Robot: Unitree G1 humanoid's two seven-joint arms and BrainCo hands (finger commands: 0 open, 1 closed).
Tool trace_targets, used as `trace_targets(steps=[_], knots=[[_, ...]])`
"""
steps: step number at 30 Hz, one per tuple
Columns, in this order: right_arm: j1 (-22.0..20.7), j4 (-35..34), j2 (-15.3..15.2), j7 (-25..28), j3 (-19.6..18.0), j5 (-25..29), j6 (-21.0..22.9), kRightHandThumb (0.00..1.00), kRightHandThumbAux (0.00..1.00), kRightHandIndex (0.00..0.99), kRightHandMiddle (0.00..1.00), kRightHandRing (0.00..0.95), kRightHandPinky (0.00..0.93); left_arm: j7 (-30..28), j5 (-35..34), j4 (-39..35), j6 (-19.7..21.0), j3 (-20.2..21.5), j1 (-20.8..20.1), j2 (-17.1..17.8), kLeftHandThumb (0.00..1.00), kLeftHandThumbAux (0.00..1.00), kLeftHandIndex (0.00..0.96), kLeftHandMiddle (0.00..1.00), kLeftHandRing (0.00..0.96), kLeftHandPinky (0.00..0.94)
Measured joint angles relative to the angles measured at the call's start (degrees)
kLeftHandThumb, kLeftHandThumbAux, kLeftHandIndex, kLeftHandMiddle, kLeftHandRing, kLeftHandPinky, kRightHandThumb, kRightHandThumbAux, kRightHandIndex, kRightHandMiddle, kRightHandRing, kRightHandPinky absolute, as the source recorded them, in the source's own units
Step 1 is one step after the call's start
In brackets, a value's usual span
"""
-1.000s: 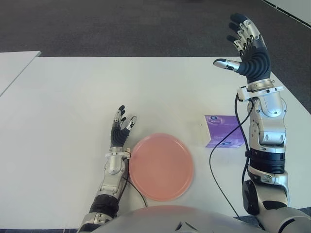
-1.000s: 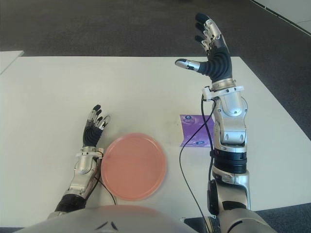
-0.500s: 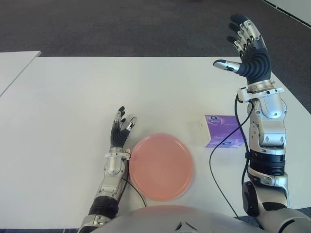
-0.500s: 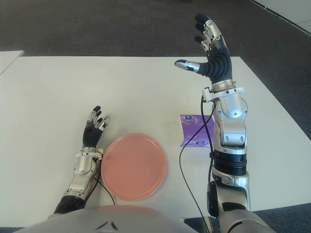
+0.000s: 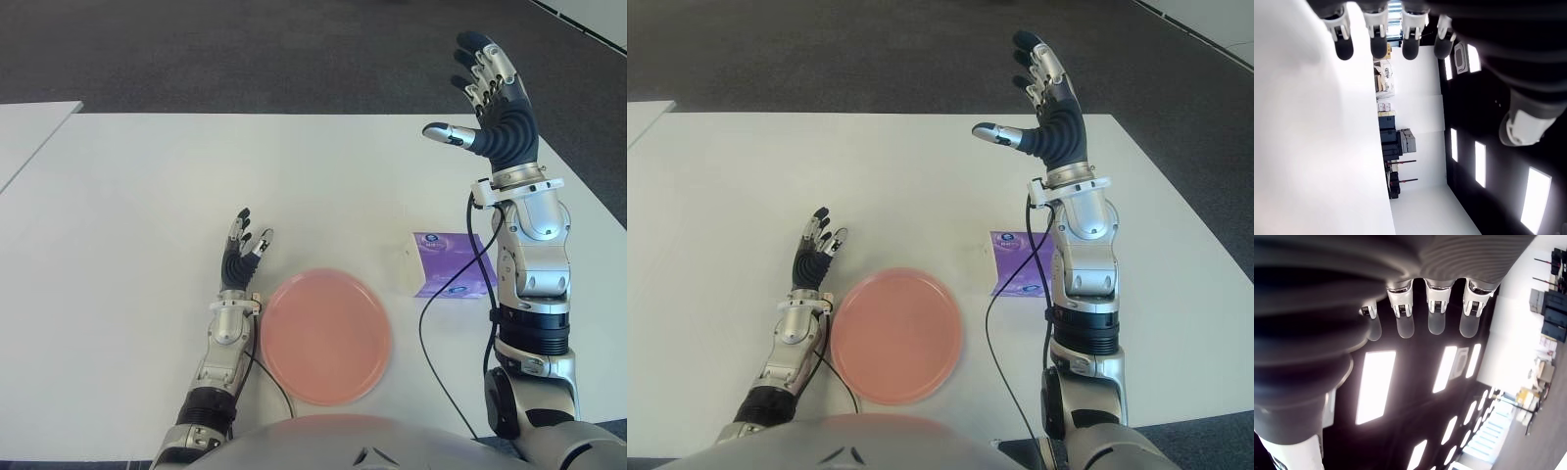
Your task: Put the tissue paper into the plate.
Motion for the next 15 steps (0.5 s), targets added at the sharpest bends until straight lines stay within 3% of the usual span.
trace_targets(steps=[15], knots=[[0.0,0.17,0.35,-0.29,0.26,-0.94,0.0,0.267,0.786,0.097,0.016,0.0,0.0,0.0,0.06,-0.25,0.62,0.83,-2.08,1.02,0.0,0.491,0.0,0.0,0.0,0.0]])
